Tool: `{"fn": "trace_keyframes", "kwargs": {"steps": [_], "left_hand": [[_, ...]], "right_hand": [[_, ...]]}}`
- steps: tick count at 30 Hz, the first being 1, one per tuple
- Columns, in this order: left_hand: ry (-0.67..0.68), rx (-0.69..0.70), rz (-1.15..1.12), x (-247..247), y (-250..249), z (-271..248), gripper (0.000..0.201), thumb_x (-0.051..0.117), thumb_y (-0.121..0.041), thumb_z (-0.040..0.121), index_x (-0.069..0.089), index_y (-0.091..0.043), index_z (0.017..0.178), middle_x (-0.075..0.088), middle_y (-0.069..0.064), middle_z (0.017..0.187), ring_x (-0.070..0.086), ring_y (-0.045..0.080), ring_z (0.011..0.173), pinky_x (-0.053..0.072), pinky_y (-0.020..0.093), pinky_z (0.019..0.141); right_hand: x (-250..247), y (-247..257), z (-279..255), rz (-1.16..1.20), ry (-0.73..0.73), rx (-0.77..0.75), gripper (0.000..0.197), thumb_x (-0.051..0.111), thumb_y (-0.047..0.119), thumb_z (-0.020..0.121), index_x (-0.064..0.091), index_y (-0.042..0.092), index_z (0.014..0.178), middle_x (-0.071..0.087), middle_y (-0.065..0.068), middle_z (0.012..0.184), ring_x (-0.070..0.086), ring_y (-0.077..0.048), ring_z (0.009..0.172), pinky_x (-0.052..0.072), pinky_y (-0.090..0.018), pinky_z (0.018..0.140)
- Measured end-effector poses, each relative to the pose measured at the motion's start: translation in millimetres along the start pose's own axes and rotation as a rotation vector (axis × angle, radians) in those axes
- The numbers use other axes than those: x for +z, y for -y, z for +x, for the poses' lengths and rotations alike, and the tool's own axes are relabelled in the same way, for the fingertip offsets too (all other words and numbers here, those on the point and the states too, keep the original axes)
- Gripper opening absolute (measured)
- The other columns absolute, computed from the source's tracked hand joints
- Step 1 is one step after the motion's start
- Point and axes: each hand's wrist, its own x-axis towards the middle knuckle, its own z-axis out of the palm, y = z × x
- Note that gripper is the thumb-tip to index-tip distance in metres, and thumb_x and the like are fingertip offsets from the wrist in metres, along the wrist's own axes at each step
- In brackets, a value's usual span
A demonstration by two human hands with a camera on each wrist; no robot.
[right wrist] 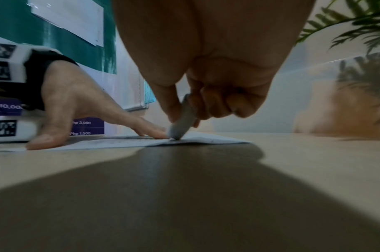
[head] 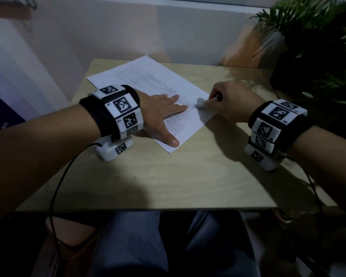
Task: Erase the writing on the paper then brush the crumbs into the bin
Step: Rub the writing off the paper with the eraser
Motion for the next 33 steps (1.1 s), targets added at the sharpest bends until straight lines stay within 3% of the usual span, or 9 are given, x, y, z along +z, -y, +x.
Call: {"fn": "trace_keyframes", "kwargs": {"steps": [3,8,13,18,20,22,24,29,33], "left_hand": [[0.001,-0.001,0.005,0.2,1.3,0.4,0.14,0.037,-0.101,0.039,-0.019,-0.047,0.156,-0.029,-0.013,0.165,-0.017,0.018,0.156,0.0,0.058,0.122],[0.0,-0.007,0.025,-0.8,-1.2,0.0,0.136,0.042,-0.096,0.048,-0.02,-0.045,0.157,-0.029,-0.01,0.166,-0.017,0.02,0.156,0.0,0.056,0.123],[0.006,-0.008,0.036,-2.0,-1.4,-0.8,0.138,0.048,-0.094,0.049,-0.021,-0.043,0.157,-0.03,-0.009,0.166,-0.017,0.022,0.156,0.001,0.058,0.122],[0.008,-0.008,0.043,-0.9,-2.4,0.1,0.14,0.046,-0.095,0.046,-0.022,-0.042,0.157,-0.031,-0.009,0.165,-0.017,0.023,0.156,0.002,0.059,0.122],[0.012,-0.01,0.049,-1.5,-2.3,-0.6,0.139,0.046,-0.095,0.048,-0.022,-0.042,0.157,-0.031,-0.009,0.165,-0.018,0.022,0.156,0.002,0.059,0.122],[0.019,-0.008,0.051,-2.2,-2.8,-1.1,0.139,0.049,-0.094,0.05,-0.023,-0.041,0.157,-0.032,-0.008,0.165,-0.019,0.023,0.156,0.002,0.06,0.122],[0.021,-0.005,0.054,-1.8,-2.7,-0.8,0.139,0.049,-0.093,0.05,-0.022,-0.041,0.157,-0.031,-0.008,0.165,-0.019,0.023,0.155,0.002,0.06,0.122],[0.01,0.013,0.037,-1.8,-2.4,0.0,0.136,0.053,-0.094,0.054,-0.018,-0.043,0.158,-0.03,-0.006,0.166,-0.018,0.025,0.156,0.002,0.06,0.122],[0.009,-0.009,0.068,0.8,-4.9,-0.7,0.137,0.045,-0.097,0.053,-0.022,-0.039,0.158,-0.03,-0.004,0.166,-0.016,0.026,0.156,0.003,0.06,0.122]], "right_hand": [[1.5,1.8,-3.4,-0.092,-0.053,-0.018,0.036,0.063,0.054,0.091,0.062,0.018,0.088,0.063,-0.001,0.086,0.055,-0.025,0.081,0.039,-0.035,0.066],[-1.8,15.3,-23.9,0.101,0.144,-0.15,0.032,0.068,0.054,0.084,0.065,0.023,0.089,0.062,0.009,0.079,0.055,-0.01,0.07,0.04,-0.021,0.061],[1.2,11.6,-22.6,-0.051,-0.019,-0.123,0.034,0.061,0.054,0.087,0.059,0.02,0.086,0.061,0.004,0.077,0.057,-0.022,0.074,0.043,-0.035,0.063],[0.6,26.5,-40.3,0.126,0.192,-0.282,0.035,0.066,0.056,0.084,0.063,0.021,0.089,0.056,0.014,0.069,0.053,0.0,0.063,0.038,-0.013,0.059],[0.4,21.9,-35.3,0.083,0.116,-0.224,0.035,0.069,0.056,0.083,0.063,0.022,0.088,0.056,0.014,0.07,0.053,-0.003,0.064,0.037,-0.016,0.057],[2.3,18.6,-31.1,-0.006,0.005,-0.178,0.034,0.07,0.054,0.085,0.061,0.022,0.086,0.055,0.012,0.068,0.053,-0.014,0.066,0.037,-0.031,0.059],[6.0,24.7,-36.0,-0.047,-0.034,-0.229,0.027,0.067,0.047,0.088,0.058,0.022,0.087,0.05,0.013,0.064,0.054,-0.021,0.067,0.034,-0.031,0.06],[2.6,40.1,-43.4,0.133,0.119,-0.349,0.014,0.068,0.03,0.086,0.063,0.021,0.095,0.053,0.016,0.068,0.052,0.0,0.063,0.035,-0.022,0.06],[2.6,27.6,-29.3,0.041,0.048,-0.172,0.038,0.058,0.055,0.084,0.065,0.018,0.088,0.061,0.006,0.075,0.054,-0.015,0.068,0.036,-0.031,0.064]]}}
